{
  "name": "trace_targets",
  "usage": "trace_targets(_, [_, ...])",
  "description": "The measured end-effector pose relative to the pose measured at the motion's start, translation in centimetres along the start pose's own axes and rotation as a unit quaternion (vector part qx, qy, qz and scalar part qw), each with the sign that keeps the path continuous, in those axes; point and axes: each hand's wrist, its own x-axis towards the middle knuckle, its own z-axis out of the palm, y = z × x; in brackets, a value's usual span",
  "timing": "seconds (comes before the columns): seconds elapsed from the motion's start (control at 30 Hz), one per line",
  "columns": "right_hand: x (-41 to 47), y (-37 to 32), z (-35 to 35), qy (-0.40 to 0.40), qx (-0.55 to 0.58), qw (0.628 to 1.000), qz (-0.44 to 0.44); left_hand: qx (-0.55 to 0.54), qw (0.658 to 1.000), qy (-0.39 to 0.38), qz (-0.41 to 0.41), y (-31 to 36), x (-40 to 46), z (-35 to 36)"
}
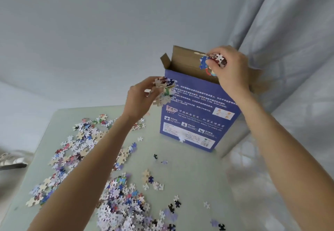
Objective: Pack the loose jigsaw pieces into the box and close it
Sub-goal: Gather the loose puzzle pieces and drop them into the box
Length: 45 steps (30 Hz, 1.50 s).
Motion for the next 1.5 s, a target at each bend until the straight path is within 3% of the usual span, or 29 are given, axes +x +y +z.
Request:
trace_targets(0.13, [-0.3,2.7,1.3,-0.016,-0.059,0.997,-0.045,-0.034,0.998,0.02,0.054,2.6,4.0,1.0])
trace_targets(0.3, [-1.3,4.4,2.2,-0.058,-0.07,0.995,-0.038,-0.024,0.991,0.022,0.129,4.2,7.7,3.2])
trace_targets(0.53, [-1.3,5.3,1.8,-0.08,-0.079,0.994,0.004,0.144,0.957,-0.048,0.246,3.3,9.8,6.5])
trace_targets(0.83, [-1.6,5.2,1.1,-0.068,-0.061,0.996,0.017,0.159,0.961,-0.148,0.172,2.2,11.1,6.2])
trace_targets(1.03, [-1.7,4.9,1.5,-0.08,-0.045,0.996,-0.003,0.115,0.973,-0.136,0.149,2.1,10.4,6.2])
trace_targets(1.3, [-1.8,3.7,1.3,-0.149,-0.077,0.983,-0.071,0.203,0.939,-0.138,0.242,1.3,9.6,6.0])
trace_targets(1.37, [-2.0,3.3,1.1,-0.135,-0.084,0.981,-0.107,0.212,0.933,-0.111,0.268,1.2,9.3,5.7])
trace_targets(1.5, [-4.5,2.1,1.5,-0.034,-0.079,0.978,-0.19,0.18,0.939,-0.001,0.293,1.2,6.8,4.4])
